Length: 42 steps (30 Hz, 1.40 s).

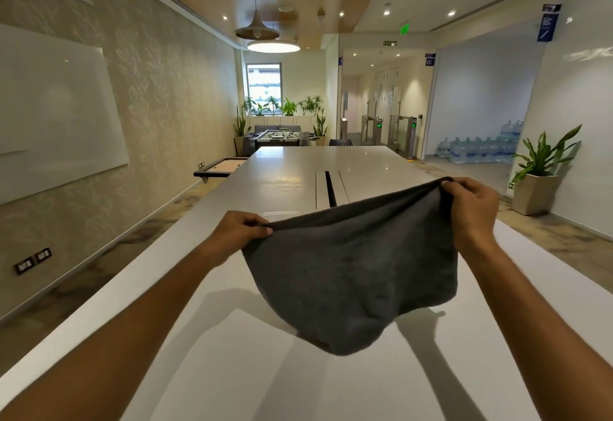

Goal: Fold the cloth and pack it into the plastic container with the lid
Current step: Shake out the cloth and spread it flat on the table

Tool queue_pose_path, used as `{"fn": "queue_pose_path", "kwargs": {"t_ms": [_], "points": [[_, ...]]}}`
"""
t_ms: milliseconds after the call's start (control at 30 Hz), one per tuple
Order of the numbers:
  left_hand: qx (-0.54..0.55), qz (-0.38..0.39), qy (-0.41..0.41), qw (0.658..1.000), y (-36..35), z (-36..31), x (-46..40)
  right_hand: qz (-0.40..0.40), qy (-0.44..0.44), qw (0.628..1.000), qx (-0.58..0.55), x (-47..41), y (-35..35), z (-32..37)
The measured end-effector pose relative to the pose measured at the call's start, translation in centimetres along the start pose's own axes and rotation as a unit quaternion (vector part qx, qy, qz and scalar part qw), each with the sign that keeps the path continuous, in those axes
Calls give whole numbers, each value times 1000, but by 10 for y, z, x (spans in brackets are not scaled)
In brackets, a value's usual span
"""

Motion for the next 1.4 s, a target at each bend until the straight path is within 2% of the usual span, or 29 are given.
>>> {"fn": "queue_pose_path", "kwargs": {"t_ms": [200, 433, 600, 700, 867, 1000, 1233, 1333, 1400], "points": [[66, -3, 2, 998, 30, -40, 13, -53, 43, 997, -20, 16, 32, 16], [56, 34, 11, 998, 48, -64, 22, -86, 79, 993, -11, 26, 49, 35], [-16, 38, 94, 995, 40, -16, 13, -51, 82, 987, 128, 30, 22, 11], [-39, 29, 108, 993, 28, 22, 7, -15, 95, 964, 249, 35, -3, -20], [-83, -13, 120, 989, 8, 87, -9, 62, 100, 921, 372, 30, -39, -79], [-165, -54, 99, 980, 1, 119, -23, 92, 105, 893, 428, 32, -62, -112], [-254, -99, 77, 959, -16, 144, -42, 119, 61, 865, 483, 26, -84, -159], [-283, -134, 34, 949, -24, 136, -38, 139, 67, 858, 490, 34, -93, -166], [-287, -131, -6, 949, -39, 130, -31, 156, 84, 854, 490, 43, -102, -168]]}}
Point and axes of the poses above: each hand's wrist, its own x-axis away from the middle knuckle, its own y-axis out of the back of the hand, z = x × y, the point moved 10 cm from there along -x, towards the middle knuckle, and after that the axes turned 9 degrees about x, right-handed, at the moved point
